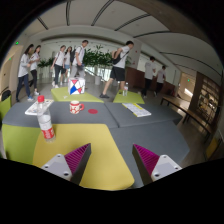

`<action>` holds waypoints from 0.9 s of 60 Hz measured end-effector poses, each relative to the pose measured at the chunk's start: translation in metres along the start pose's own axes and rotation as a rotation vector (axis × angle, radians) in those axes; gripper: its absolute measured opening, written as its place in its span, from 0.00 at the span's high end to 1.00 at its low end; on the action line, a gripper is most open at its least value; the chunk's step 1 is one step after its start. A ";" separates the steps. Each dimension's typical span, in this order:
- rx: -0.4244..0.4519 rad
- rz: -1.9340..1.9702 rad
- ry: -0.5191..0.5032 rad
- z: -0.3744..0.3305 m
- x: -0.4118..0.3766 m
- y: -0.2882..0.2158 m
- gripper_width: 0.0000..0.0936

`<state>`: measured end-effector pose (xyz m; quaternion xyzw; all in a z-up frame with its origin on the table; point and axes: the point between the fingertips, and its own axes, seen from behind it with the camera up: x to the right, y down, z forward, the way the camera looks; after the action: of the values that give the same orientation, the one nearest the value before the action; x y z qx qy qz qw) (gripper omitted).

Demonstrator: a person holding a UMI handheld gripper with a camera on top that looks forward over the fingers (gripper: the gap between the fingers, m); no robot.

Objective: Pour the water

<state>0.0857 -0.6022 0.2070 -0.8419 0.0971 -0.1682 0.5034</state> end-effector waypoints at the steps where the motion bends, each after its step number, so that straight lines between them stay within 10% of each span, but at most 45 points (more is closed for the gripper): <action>1: -0.001 0.000 -0.004 0.000 -0.004 0.001 0.08; 29: 0.073 -0.028 -0.304 0.009 -0.235 0.021 0.09; 54: 0.217 0.015 -0.307 0.126 -0.320 -0.044 0.13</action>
<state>-0.1620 -0.3720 0.1311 -0.7976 0.0068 -0.0436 0.6016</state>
